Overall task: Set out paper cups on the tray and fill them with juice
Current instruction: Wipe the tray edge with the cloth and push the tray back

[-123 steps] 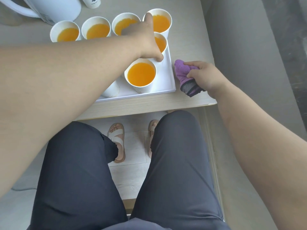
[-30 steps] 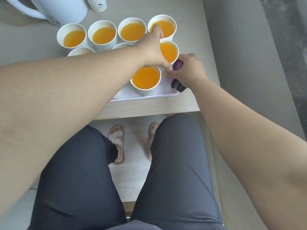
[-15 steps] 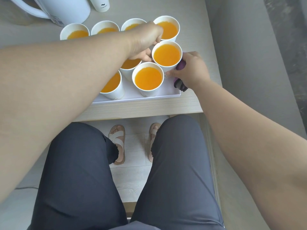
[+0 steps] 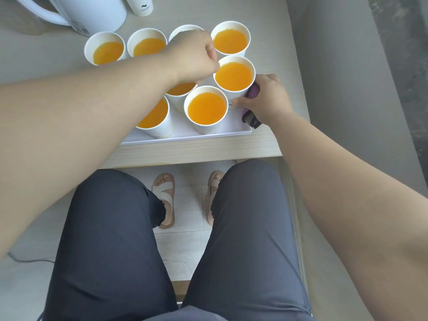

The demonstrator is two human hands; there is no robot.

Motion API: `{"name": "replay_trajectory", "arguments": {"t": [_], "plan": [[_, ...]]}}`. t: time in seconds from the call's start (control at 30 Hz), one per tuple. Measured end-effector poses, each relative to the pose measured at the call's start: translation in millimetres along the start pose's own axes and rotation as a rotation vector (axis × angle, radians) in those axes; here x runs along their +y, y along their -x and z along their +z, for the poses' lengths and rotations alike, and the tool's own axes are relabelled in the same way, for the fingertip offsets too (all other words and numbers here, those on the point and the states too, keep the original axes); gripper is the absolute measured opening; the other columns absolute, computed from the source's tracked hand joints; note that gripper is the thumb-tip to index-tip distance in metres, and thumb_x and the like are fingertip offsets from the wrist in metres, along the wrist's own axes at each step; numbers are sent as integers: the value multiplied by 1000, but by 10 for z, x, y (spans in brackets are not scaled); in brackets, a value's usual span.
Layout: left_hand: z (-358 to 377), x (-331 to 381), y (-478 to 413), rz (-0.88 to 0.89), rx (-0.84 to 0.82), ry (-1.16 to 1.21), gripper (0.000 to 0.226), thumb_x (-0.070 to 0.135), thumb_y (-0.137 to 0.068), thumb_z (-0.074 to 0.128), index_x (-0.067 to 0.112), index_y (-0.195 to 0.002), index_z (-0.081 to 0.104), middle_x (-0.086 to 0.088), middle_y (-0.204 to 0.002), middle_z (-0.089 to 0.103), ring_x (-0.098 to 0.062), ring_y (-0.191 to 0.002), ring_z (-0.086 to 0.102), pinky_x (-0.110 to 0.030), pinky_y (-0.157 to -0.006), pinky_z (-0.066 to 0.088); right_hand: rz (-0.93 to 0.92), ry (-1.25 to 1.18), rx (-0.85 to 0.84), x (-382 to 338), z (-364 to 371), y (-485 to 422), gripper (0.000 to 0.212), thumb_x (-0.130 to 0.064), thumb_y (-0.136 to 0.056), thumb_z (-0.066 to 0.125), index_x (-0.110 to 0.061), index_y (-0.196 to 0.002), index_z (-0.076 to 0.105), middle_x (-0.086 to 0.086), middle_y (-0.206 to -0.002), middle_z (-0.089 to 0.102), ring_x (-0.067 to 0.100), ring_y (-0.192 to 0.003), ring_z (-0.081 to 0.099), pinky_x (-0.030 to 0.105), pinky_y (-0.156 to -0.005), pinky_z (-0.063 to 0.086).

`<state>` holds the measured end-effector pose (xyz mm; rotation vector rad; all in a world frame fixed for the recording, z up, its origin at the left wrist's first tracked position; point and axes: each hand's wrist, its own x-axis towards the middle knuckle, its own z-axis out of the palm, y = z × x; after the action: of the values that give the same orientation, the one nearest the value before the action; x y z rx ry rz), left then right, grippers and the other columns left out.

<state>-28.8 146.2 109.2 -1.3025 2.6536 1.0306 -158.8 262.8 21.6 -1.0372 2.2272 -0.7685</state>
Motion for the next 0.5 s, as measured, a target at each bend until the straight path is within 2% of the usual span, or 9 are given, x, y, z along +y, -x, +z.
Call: {"name": "replay_trajectory", "arguments": {"t": [0.07,0.13,0.2,0.33,0.5], "plan": [[1,-36,82,64,22,-121,9,20,-84,57,22,-92,59,11,-79,59,-14,-86,55,-25,-76,43,10,-13,0,-2,7,6,43,-37,-73,80,-16,-105,59,-2,-113,44,29,-82,63,47,-73,57],[39,-98,143,113,-22,-181,26,29,-79,65,22,-103,57,9,-97,65,-12,-91,50,-25,-75,38,16,-17,2,-2,8,14,43,-37,-73,80,-17,-103,58,-3,-113,44,29,-81,63,46,-73,57],[88,-153,199,174,-73,-261,48,42,-71,74,22,-108,51,7,-109,64,-16,-100,47,-29,-80,40,24,-30,6,-4,7,15,43,-38,-72,81,-17,-102,57,-3,-113,44,29,-79,64,46,-71,58],[180,-189,296,256,-137,-491,86,58,-55,81,18,-119,42,-2,-117,57,-25,-114,42,-40,-89,42,23,8,16,-27,6,29,48,-41,-72,80,-17,-108,58,-1,-118,46,25,-84,63,44,-75,57],[222,-207,304,319,-123,-576,83,47,-57,82,17,-120,38,-7,-117,56,-28,-111,41,-38,-86,36,29,29,38,-49,17,54,55,-43,-72,80,-16,-115,58,1,-123,47,21,-91,60,43,-80,56]]}}
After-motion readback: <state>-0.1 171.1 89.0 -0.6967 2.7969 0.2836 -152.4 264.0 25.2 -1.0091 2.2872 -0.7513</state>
